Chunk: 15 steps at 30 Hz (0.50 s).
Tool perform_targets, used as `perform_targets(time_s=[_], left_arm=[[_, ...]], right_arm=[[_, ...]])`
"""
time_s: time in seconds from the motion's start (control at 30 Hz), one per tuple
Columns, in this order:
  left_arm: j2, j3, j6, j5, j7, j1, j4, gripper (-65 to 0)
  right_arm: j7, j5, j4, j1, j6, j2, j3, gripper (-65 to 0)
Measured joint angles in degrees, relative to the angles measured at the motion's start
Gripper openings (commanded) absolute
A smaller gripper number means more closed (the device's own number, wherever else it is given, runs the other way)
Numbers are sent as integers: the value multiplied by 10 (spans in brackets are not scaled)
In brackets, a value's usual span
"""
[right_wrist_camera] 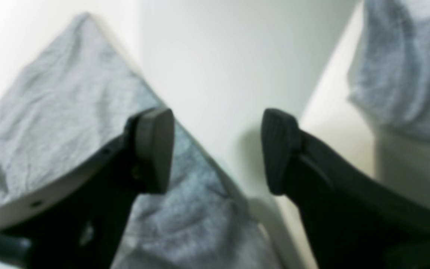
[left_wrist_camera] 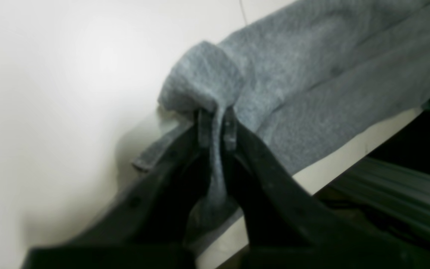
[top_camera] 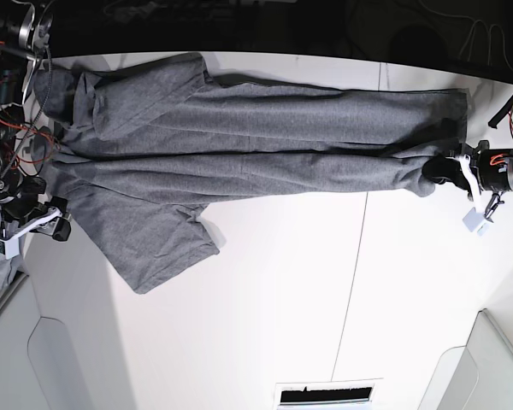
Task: Layout the t-shirt on the table in an organized manner, then fold the t-shirt properly
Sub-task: 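Hold the edge end with the left gripper and drag the right gripper along the edge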
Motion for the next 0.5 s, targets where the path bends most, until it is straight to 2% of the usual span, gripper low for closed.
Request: perform_targets(time_s=[0.13,0.23,0.43,0.47,0.5], left_arm=[[0,0,0,0,0,2,0,-650],[0,0,0,0,-3,3,0,-650],[3,0,0,0,-7,6,0,-650],[3,0,0,0,-7,7,0,-650],[3,0,0,0,-7,7,0,-650]], right_arm=[[23,5,-70,19,6,-3,-11,-281],[14,0,-74,24,45,-5,-23,-281],[18,28,-74,24,73,-20,-66,-284],[19,30,-74,24,73,-20,-73,-297],[18,30,-72,24,73,-19,-80,-339]])
